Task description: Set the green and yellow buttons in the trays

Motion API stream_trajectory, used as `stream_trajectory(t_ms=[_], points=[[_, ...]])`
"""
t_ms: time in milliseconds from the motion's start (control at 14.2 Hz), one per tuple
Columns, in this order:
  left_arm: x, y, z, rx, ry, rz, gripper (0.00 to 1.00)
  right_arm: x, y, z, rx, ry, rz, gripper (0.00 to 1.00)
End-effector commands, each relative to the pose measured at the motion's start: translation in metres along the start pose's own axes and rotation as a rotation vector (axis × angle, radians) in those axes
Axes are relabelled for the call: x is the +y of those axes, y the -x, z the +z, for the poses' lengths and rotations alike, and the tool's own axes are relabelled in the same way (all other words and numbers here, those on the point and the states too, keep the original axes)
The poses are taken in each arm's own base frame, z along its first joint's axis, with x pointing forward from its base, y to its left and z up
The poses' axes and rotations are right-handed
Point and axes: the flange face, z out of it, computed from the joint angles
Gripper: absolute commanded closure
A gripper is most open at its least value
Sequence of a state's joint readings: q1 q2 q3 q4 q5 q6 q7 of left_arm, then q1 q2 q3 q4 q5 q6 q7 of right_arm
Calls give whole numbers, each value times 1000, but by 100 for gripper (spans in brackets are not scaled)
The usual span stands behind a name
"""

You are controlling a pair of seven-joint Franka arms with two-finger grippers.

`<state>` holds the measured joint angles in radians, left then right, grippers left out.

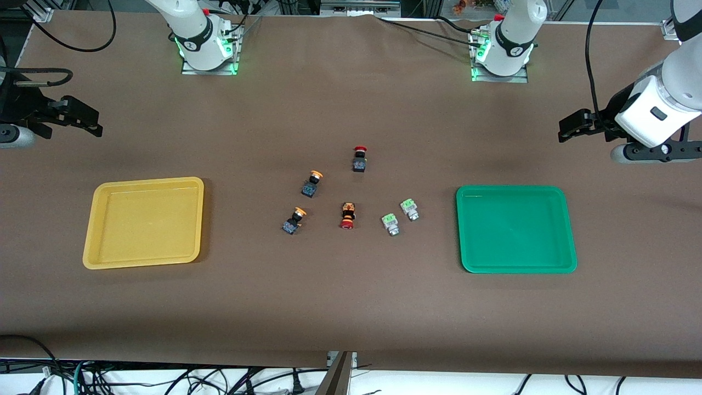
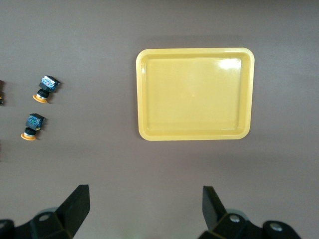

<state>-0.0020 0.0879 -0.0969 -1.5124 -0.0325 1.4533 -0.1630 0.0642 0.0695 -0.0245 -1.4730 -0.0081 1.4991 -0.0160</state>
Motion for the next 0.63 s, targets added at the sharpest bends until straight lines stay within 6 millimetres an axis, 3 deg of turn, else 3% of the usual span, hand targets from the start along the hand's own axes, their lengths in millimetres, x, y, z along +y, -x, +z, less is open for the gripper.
stream_trajectory(t_ms=[0,211,351,561], points=[[2,10,-6,7,9,-10,0,-1,3,-3,3,14,-7,0],[19,10,0,-4,4,-63,0,-2,2,-2,2,14,-11,0],[74,11,27,-64,-11,-204,0,-2,3,-2,-1,14,-11,0],[176,5,99,-126,-42,-400,0,0,3,-2,-1,16,-9,0]])
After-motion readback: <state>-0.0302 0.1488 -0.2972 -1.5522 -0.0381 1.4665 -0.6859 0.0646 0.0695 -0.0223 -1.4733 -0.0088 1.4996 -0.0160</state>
